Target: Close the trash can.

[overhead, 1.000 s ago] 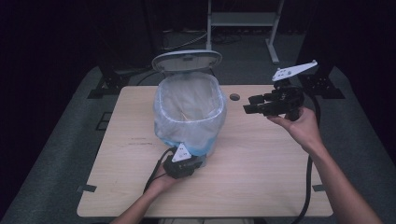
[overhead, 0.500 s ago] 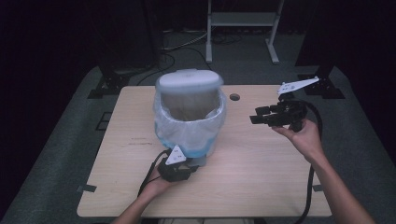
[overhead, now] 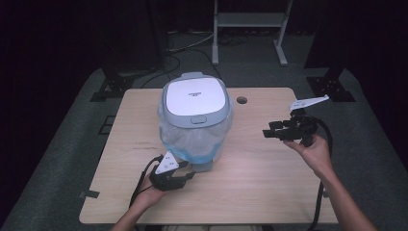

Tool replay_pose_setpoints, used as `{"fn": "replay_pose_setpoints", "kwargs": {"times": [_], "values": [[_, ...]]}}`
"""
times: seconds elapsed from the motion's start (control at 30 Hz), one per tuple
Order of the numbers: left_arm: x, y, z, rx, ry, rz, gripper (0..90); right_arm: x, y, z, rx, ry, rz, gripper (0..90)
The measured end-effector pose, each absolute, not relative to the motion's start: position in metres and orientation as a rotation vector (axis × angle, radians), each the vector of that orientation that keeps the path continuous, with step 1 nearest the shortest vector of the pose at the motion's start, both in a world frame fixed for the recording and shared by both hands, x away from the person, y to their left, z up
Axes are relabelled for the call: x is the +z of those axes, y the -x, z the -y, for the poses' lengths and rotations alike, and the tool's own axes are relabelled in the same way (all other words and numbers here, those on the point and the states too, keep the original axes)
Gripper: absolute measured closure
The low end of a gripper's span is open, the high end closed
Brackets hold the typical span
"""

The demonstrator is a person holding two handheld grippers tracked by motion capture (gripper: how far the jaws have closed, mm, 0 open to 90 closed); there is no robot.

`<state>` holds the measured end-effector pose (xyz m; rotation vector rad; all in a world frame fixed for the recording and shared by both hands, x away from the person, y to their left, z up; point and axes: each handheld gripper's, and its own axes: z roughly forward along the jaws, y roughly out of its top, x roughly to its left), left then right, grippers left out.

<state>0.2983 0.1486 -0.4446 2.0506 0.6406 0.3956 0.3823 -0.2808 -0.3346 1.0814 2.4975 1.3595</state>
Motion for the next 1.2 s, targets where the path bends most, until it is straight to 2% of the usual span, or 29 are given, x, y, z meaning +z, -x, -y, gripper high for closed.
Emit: {"fn": "replay_pose_setpoints", "kwargs": {"times": [0.43, 1.2], "values": [[-0.439, -0.302, -0.17, 0.432, -2.032, -0.691, 49.4, -0.36, -0.373, 0.297, 1.379, -1.135, -2.454, 41.4], [-0.431, -0.308, -0.201, 0.478, -1.977, -0.771, 47.1, -0.399, -0.358, 0.32, 1.356, -1.217, -2.432, 41.7]]}}
